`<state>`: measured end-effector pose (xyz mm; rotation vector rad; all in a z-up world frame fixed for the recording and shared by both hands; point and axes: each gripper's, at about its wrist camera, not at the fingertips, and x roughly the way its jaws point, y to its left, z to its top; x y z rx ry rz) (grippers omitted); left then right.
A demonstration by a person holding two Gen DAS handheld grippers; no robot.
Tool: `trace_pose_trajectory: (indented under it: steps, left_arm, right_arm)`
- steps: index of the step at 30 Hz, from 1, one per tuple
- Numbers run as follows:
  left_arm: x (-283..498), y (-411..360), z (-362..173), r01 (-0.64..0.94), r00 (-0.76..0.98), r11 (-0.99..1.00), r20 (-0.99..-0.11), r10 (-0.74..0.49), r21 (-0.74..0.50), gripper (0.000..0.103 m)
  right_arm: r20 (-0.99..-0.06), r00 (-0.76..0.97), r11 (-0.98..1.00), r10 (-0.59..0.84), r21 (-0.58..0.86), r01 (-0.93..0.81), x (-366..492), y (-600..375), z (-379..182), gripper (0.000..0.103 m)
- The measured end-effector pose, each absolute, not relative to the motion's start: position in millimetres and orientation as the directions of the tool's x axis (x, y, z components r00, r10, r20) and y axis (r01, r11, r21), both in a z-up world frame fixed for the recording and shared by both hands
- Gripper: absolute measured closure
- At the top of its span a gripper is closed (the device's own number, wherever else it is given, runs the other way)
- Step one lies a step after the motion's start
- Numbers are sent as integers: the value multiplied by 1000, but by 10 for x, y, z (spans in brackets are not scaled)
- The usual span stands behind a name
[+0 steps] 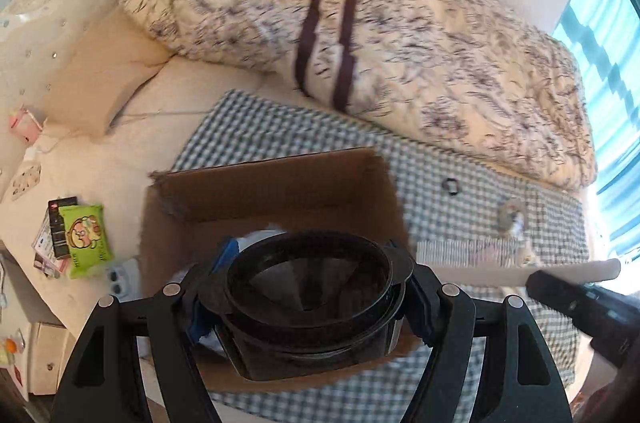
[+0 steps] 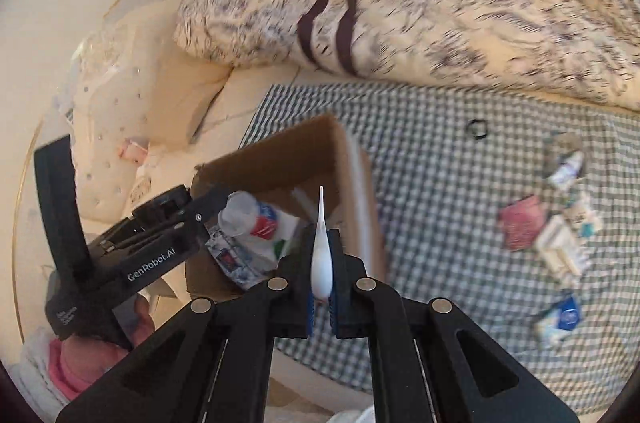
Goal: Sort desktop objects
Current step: 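Carry the cup and comb over the cardboard box and release them inside, then reach the left gripper to the black rubber ring while the right reaches the blue Vinda packet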
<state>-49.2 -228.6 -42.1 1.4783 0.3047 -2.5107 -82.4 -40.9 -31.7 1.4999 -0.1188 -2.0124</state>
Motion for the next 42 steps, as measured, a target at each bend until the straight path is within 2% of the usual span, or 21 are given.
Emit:
trace_pose_trajectory:
  steps: [4,6,7,8,9,10,20,27,35,42]
  left_arm:
    - [-502,-2583,-654,285,-429,-958,-899,-90,-40,26]
    - [-554,-2671,-774,290,-384,-957,-919,-89,-29,20]
    - [-584,-2716,-832,297,-359,-955,-929,-88,-24,14]
    - [-619,-2758,-894,305,-323,-952,-942,-91,-13,7]
    - [-626,-2775,-919,306,-310,-952,-946,-91,-8,7]
    - [-635,-2783,-929,292,-308,-956,-948,-78,-16,7]
    - [-861,-2589,-698,198,-332,-980,-942,-52,-16,4]
    - [-1085,-1935,-593,93,-357,-995,-934,-12,-22,4]
    - [-1088,-913,-840,-33,-325,-999,-944,49,-40,4]
    - [-953,-169,-1159,-75,-273,-997,-961,43,-23,4]
  right_arm:
    - [-851,-141,-806,-505,408,429,-758,-806,-526,97]
    - [-859,-141,-811,-492,393,433,-735,-918,-554,93]
    - [-866,-150,-819,-477,377,432,-728,-969,-564,72]
    - [-871,-162,-830,-463,362,424,-734,-999,-566,42]
    - [-870,-176,-837,-460,359,414,-733,-1005,-559,33]
    - [-865,-188,-841,-465,365,399,-738,-990,-532,31]
    - [-842,-330,-900,-427,361,244,-855,-369,-171,31]
    - [-851,-410,-941,-330,331,70,-712,496,-113,31]
    - [-892,-421,-972,-165,218,-82,-359,1646,-354,31]
    - [-927,-338,-975,-165,204,-84,-321,2342,-746,31]
